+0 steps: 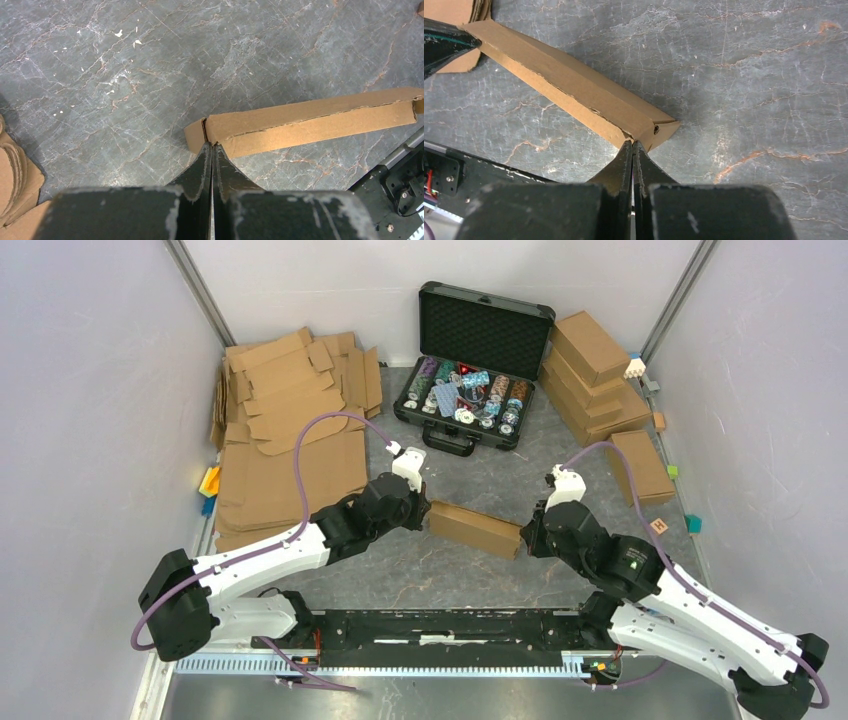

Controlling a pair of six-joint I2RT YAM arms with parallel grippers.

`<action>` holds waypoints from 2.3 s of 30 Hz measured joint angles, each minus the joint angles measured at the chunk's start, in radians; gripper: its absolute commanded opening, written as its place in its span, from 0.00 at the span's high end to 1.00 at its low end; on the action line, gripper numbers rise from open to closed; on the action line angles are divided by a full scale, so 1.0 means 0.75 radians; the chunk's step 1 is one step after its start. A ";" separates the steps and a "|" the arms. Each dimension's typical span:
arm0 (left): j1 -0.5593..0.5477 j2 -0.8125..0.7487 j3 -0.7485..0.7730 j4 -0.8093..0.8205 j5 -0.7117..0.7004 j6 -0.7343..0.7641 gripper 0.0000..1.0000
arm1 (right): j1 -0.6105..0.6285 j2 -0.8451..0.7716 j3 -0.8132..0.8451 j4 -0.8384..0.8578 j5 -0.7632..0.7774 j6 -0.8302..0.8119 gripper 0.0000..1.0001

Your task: Fold the paper box

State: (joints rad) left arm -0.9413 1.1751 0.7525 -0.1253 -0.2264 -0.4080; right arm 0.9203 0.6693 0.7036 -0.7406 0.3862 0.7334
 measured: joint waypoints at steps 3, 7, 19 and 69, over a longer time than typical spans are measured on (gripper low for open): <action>-0.002 0.000 0.000 -0.001 -0.002 0.000 0.98 | -0.003 -0.011 -0.015 0.015 0.000 0.045 1.00; -0.002 0.000 0.000 -0.001 -0.007 0.000 0.98 | -0.008 -0.030 -0.043 0.046 -0.001 0.100 1.00; -0.003 0.002 0.001 -0.001 -0.011 0.000 0.98 | -0.017 -0.045 -0.045 0.038 -0.001 0.189 1.00; -0.018 0.047 0.037 -0.003 -0.011 0.000 0.98 | -0.044 0.027 0.172 -0.157 -0.076 -0.473 0.37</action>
State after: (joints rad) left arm -0.9550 1.2106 0.7803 -0.1272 -0.2348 -0.4080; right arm 0.8871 0.6899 0.8330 -0.8581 0.3290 0.3786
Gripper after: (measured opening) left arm 0.029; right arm 0.662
